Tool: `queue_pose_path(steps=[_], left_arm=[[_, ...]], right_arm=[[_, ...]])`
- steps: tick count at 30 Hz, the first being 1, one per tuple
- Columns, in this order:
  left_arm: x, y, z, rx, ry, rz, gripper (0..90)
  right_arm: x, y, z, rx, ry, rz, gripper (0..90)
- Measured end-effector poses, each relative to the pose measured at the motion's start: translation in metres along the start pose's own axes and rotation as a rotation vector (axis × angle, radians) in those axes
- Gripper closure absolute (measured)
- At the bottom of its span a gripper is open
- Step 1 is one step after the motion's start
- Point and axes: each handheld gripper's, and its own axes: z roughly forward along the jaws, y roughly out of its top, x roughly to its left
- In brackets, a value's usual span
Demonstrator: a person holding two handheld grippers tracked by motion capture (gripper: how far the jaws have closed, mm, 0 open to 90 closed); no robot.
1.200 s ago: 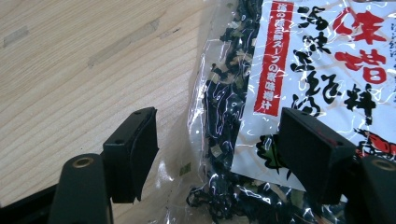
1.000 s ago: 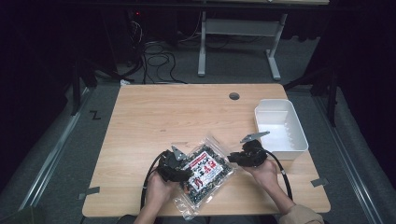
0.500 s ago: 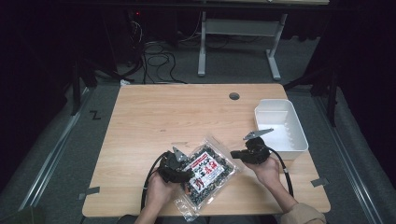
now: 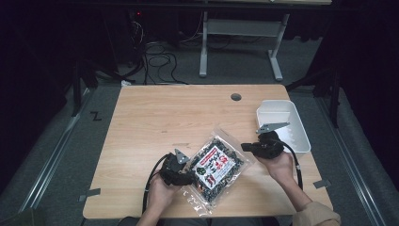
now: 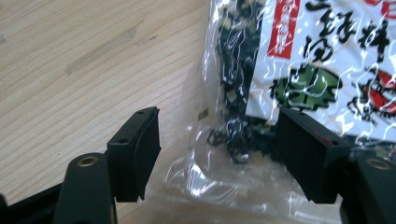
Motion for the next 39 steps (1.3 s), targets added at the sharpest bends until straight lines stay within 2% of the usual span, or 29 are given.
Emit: queue_pose_path(steps=[6,20,28,33,39], left_arm=[[0.003,0.0,-0.001,-0.012,-0.011,-0.027,31.8],[0.005,-0.001,-0.004,-0.031,-0.013,-0.039,32.1],[0.005,-0.002,-0.003,-0.025,-0.012,-0.039,32.1],[0.011,-0.003,-0.008,-0.043,-0.011,-0.066,32.1],[0.011,-0.003,-0.007,-0.033,-0.009,-0.063,32.1]], right_arm=[[0.003,0.013,-0.02,-0.018,-0.02,-0.048,90.0],[0.01,0.05,-0.061,-0.046,-0.1,-0.15,90.0],[0.015,0.067,-0.076,-0.062,-0.137,-0.189,90.0],[0.018,0.077,-0.085,-0.062,-0.152,-0.212,90.0],[0.025,0.092,-0.092,-0.069,-0.17,-0.252,90.0]])
